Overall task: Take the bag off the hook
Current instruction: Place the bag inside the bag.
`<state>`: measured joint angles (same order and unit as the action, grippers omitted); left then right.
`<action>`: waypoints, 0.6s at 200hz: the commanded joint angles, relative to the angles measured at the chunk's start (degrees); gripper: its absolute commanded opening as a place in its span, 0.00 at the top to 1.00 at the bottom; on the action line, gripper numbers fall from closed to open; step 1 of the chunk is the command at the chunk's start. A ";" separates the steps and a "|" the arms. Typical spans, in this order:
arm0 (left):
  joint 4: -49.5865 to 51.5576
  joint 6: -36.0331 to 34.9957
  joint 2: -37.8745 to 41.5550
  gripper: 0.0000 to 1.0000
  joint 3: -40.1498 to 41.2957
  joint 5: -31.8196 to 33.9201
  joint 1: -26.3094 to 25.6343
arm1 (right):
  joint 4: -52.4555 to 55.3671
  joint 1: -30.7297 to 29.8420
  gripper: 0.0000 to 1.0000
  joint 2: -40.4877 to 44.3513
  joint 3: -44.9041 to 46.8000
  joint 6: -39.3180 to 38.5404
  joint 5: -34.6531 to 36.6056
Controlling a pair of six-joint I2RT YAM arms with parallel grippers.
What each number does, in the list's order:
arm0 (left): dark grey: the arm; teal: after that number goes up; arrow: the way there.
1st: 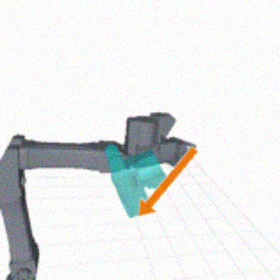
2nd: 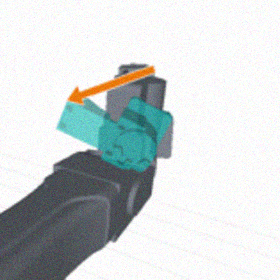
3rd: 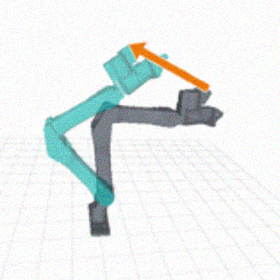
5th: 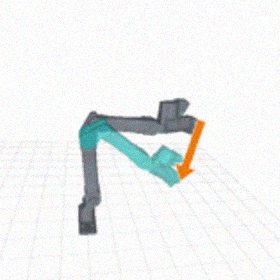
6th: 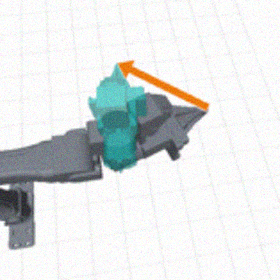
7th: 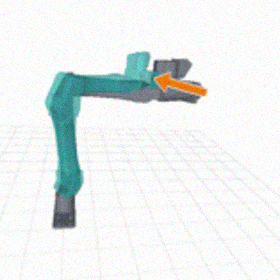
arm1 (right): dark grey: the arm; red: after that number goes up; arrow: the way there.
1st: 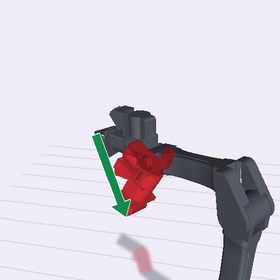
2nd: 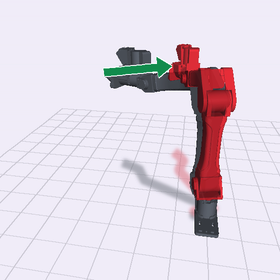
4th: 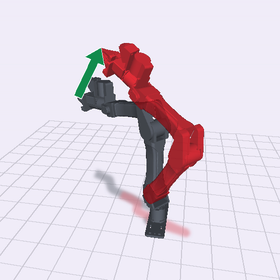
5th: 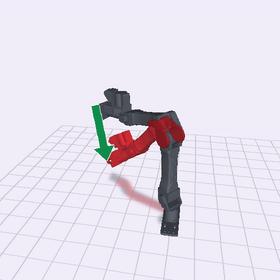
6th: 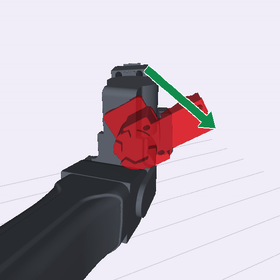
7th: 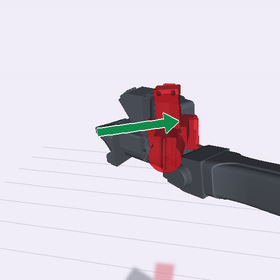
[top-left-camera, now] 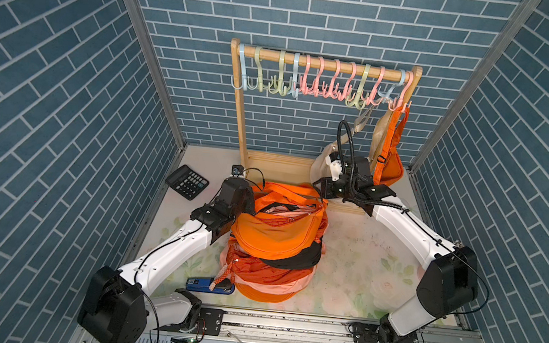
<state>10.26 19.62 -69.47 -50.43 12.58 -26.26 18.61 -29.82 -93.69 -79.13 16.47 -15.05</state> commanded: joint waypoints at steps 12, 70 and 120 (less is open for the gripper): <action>-0.74 0.65 -0.84 0.41 -0.97 -0.34 0.32 | -2.20 0.21 0.35 -0.82 0.96 0.57 -1.43; 0.90 0.47 0.86 0.01 -3.15 0.48 0.41 | -1.82 0.20 0.02 1.21 1.27 0.11 -1.28; 3.40 -1.54 5.33 0.01 -4.70 1.83 0.33 | -1.72 0.22 0.01 4.34 1.84 -0.54 -0.62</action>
<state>11.60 19.62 -66.63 -53.06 13.06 -26.11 17.47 -29.82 -92.55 -77.56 16.67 -15.86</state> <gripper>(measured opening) 0.993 0.983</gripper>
